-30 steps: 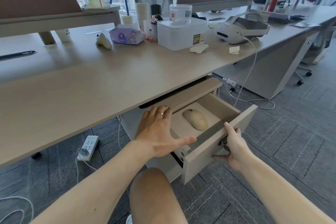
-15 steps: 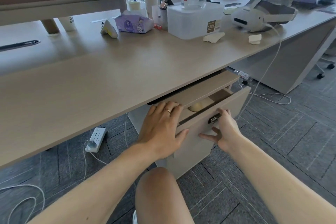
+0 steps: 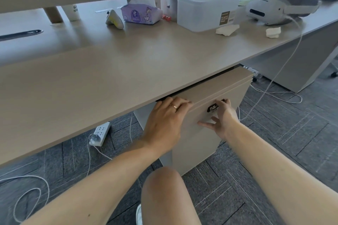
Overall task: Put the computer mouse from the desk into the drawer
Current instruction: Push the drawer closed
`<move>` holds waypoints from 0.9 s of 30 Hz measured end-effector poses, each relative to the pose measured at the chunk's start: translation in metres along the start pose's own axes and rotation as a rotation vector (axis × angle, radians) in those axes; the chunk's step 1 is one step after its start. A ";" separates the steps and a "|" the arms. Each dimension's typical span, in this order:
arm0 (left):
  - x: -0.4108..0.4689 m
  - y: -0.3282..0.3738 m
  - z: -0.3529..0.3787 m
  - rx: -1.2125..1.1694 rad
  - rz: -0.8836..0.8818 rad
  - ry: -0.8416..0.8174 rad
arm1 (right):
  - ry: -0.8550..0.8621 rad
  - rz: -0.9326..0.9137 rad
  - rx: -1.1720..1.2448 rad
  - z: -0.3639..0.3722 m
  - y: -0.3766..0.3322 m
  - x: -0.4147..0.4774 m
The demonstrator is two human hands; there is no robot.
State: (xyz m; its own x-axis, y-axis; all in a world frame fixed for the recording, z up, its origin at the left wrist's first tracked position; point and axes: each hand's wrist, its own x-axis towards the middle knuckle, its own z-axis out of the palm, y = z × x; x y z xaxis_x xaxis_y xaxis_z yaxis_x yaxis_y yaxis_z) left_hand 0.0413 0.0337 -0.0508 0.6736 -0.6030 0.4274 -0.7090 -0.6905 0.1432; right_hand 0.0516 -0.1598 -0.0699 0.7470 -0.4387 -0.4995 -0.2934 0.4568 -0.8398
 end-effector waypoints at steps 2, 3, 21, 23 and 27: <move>-0.001 0.000 0.001 -0.010 0.001 0.011 | -0.015 0.001 0.019 0.000 0.000 0.001; -0.001 0.000 0.001 -0.013 0.002 0.012 | -0.023 0.004 0.025 0.000 0.000 0.002; 0.002 0.001 -0.002 -0.061 -0.037 -0.030 | -0.023 0.003 -0.431 -0.020 -0.009 -0.009; 0.003 0.005 -0.007 -0.074 -0.060 -0.075 | -0.038 -0.064 -0.710 -0.033 -0.014 -0.017; 0.003 0.015 -0.020 -0.031 -0.096 -0.243 | -0.166 -0.240 -1.382 -0.057 -0.029 -0.046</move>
State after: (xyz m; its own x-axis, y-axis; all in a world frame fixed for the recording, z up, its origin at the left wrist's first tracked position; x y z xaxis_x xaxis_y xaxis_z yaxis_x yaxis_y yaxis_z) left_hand 0.0280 0.0298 -0.0293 0.7659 -0.6161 0.1840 -0.6429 -0.7389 0.2020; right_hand -0.0080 -0.1975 -0.0345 0.8939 -0.2567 -0.3675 -0.4179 -0.7738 -0.4760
